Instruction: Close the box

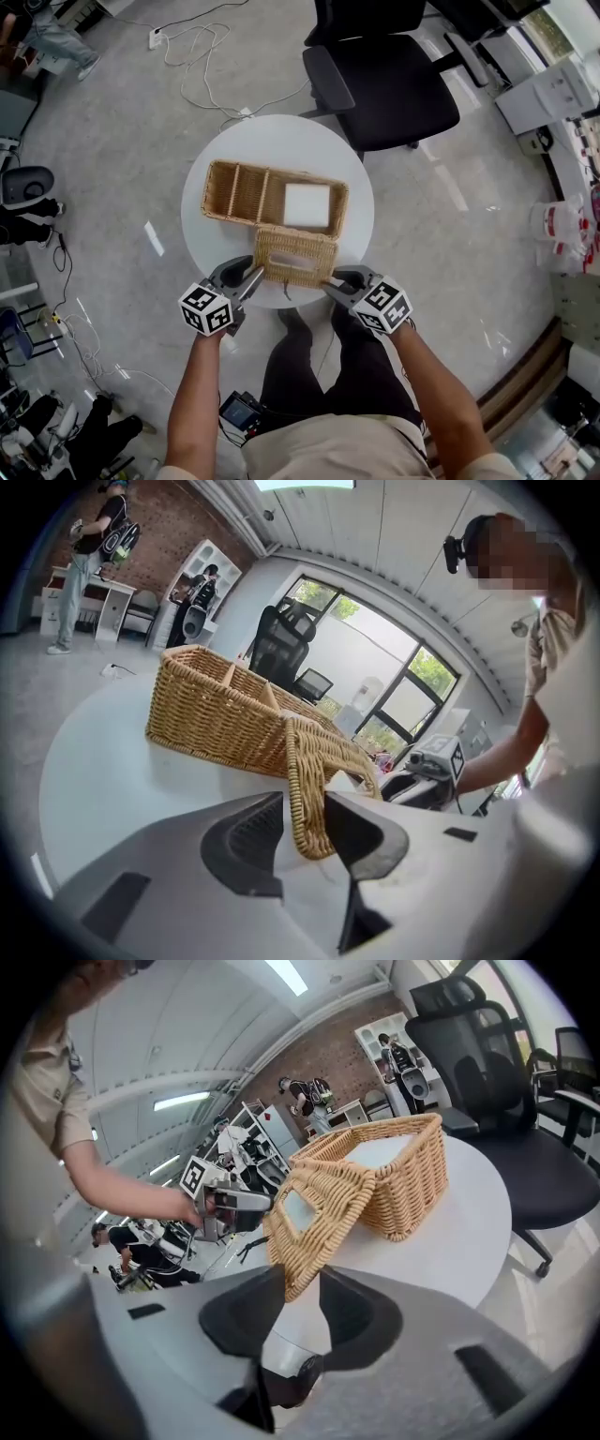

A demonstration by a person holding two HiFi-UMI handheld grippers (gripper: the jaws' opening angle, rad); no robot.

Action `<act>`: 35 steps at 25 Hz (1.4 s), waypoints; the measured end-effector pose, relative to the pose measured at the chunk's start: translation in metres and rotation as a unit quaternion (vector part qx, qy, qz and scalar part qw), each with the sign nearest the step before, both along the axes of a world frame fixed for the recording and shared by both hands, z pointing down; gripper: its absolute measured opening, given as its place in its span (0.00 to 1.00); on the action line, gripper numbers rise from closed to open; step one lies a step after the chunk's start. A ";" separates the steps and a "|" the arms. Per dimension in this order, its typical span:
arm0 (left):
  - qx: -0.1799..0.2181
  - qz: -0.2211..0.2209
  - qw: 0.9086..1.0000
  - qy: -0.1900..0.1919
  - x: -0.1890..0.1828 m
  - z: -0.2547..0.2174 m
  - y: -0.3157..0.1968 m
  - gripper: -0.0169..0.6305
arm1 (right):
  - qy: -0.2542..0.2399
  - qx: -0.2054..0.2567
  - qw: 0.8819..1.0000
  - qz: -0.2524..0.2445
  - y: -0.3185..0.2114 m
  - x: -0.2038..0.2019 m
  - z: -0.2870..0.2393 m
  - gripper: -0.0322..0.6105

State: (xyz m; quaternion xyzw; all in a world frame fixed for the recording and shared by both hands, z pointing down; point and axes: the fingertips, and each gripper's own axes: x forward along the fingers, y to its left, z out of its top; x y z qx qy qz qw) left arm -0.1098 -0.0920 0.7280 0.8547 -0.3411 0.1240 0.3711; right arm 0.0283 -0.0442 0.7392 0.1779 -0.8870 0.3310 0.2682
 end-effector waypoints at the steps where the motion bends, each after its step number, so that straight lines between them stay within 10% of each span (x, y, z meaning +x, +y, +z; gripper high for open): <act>1: 0.006 0.002 1.000 0.003 0.000 -0.006 0.003 0.23 | -0.008 -0.005 1.000 -0.001 0.003 -0.002 -0.005 0.22; 15: 0.044 -0.028 0.999 0.011 -0.013 -0.075 0.005 0.28 | -0.147 -0.094 0.982 0.069 0.016 -0.025 -0.074 0.26; 35: -0.046 -0.117 0.990 0.070 -0.018 -0.079 0.003 0.30 | -0.180 -0.144 0.961 0.153 0.018 -0.019 -0.078 0.29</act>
